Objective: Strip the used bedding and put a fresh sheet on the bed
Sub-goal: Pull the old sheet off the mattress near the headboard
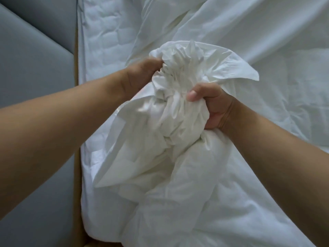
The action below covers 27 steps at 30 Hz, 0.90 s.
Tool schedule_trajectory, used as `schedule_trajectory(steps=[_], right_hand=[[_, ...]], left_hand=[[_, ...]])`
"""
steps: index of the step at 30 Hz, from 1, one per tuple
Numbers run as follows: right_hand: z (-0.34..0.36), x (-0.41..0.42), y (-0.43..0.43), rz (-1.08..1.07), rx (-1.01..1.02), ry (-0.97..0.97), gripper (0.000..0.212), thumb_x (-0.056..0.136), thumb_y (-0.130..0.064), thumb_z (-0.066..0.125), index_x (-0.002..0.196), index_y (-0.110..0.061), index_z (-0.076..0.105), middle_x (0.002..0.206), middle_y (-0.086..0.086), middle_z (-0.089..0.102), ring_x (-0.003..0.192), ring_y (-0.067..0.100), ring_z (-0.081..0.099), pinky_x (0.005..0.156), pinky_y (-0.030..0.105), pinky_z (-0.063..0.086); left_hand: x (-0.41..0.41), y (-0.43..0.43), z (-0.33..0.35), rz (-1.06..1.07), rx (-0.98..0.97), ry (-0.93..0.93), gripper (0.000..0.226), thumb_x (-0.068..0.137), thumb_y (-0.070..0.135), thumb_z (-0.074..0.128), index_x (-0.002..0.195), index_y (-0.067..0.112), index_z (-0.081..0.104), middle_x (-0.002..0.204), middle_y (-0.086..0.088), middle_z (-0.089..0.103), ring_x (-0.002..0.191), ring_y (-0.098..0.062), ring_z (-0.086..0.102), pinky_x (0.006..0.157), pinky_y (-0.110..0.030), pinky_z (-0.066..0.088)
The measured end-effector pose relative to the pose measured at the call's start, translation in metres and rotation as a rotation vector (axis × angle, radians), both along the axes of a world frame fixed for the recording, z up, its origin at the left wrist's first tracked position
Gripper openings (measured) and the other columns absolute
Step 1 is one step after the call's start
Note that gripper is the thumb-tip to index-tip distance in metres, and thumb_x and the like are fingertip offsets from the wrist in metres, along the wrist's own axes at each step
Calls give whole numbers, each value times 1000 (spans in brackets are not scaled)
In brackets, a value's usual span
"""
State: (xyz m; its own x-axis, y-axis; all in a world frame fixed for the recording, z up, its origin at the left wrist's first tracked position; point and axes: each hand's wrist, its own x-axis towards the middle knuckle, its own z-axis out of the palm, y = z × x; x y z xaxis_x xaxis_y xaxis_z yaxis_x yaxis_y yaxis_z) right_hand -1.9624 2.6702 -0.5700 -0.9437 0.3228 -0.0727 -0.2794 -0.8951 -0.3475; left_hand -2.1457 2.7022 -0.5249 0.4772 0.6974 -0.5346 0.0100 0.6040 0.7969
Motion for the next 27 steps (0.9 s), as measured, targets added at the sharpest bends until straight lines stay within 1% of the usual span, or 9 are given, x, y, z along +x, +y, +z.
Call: schedule_trajectory(steps=[2,4,7,9,13,18,22,25,27], right_hand=[[2,4,1,60,49,-49,48,64,-14,84,110,-8,75,102,13,75,96,28,73,84,43,59],[3,10,1,119,83,-131,50,58,-14,88,107,-8,77,100,13,76,94,28,74,79,40,60],[-1,19,2,106,96,-276,50,62,1,76,111,-8,75,106,17,73,97,34,72,78,44,59],[-4,23,0,24,103,-331,45,71,2,63,113,-10,73,110,17,71,102,36,69,82,47,58],[-11,17,-6,-196,48,-320,32,81,-7,48,79,-14,79,87,5,75,88,19,73,80,33,59],[-22,16,-4,-325,-50,-245,23,81,-6,56,69,-15,73,75,0,71,79,14,71,79,28,58],[-22,23,-6,-188,43,-97,9,77,-24,73,83,-21,80,86,-7,76,91,7,71,90,25,53],[-20,31,-6,-120,30,-76,17,83,-24,67,95,-19,79,93,-4,76,93,10,72,90,27,54],[-16,35,-3,-60,0,-40,24,90,-19,61,108,-11,75,101,3,76,98,17,72,88,32,55]], left_hand=[[0,-1,-5,-21,-93,-6,40,63,19,55,96,11,75,88,-8,73,83,-21,71,79,-31,57],[-4,-2,-8,7,-184,74,42,71,14,48,109,2,62,99,-20,64,92,-34,64,89,-43,51],[-16,-4,-2,-43,-270,66,40,78,17,52,114,3,65,105,-20,64,92,-34,64,86,-42,53],[-29,-7,7,-174,-387,-8,41,76,21,71,115,7,71,106,-16,69,92,-30,69,79,-39,60],[-31,-17,22,-575,-463,3,52,58,29,95,104,12,79,102,-13,76,90,-27,75,74,-37,61],[-28,-26,21,-394,-421,16,65,31,25,101,91,7,80,87,-16,76,75,-28,75,64,-36,62],[-29,-29,26,-467,-370,-74,57,35,29,99,86,13,83,82,-8,77,74,-20,76,63,-31,62],[-27,-26,34,-395,-316,-117,55,37,23,97,89,12,82,80,-8,77,69,-20,75,59,-30,61],[-22,-20,34,-270,-225,-104,36,55,5,80,90,11,80,81,-9,75,68,-21,74,58,-30,61]])
